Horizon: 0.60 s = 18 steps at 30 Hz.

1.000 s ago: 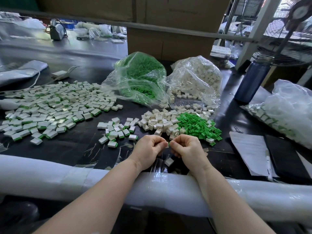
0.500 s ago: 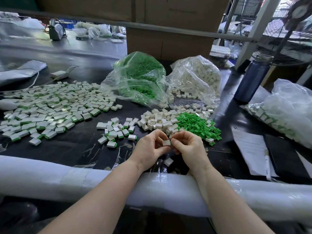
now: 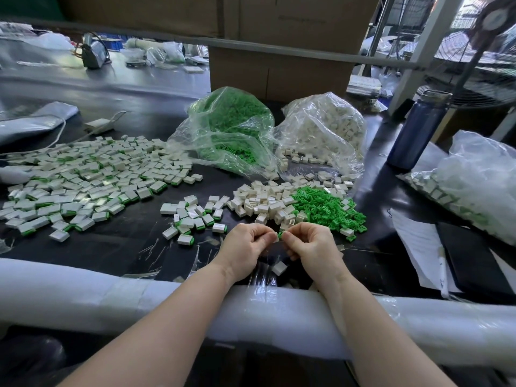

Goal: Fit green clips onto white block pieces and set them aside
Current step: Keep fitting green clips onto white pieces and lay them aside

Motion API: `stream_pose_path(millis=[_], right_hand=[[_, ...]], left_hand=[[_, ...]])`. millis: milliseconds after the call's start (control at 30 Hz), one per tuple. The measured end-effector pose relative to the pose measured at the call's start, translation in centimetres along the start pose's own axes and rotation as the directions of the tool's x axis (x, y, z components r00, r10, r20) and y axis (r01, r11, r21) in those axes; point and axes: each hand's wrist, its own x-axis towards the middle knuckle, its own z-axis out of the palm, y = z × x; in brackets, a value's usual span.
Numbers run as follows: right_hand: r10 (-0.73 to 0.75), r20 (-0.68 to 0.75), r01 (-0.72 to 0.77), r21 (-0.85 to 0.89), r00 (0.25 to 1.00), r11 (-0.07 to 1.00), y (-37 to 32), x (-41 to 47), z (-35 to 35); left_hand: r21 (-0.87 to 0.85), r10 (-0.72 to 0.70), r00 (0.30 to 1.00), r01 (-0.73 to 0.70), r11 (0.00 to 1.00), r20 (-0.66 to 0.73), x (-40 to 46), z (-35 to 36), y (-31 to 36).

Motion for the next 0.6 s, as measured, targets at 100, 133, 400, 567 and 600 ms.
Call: stream_pose_path(millis=[100, 133, 400, 567, 600], right_hand=[[0.009, 0.023, -0.009, -0.023, 1.0, 1.0, -0.11, -0.03, 0.02], [0.012, 0.026, -0.011, -0.029, 1.0, 1.0, -0.14, -0.04, 0.02], [0.012, 0.044, -0.009, -0.069, 0.999, 0.998, -0.3, -0.11, -0.09], [0.008, 0.072, -0.004, -0.056, 0.997, 0.998, -0.27, -0.17, -0.33], [0.009, 0.065, -0.005, -0.065, 0.998, 0.998, -0.21, -0.13, -0.28]], left_hand=[[0.039, 0.003, 1.0, -0.003, 0.999, 0.004, -0.05, 0.0, -0.08], [0.058, 0.009, 1.0, -0.009, 0.998, 0.002, -0.07, 0.01, -0.12], [0.124, 0.026, 1.0, -0.025, 0.992, -0.008, -0.2, 0.06, -0.2], [0.115, 0.018, 1.0, -0.019, 0.993, 0.009, -0.14, -0.01, -0.1], [0.119, 0.016, 1.0, -0.018, 0.993, 0.012, -0.16, -0.02, -0.12]])
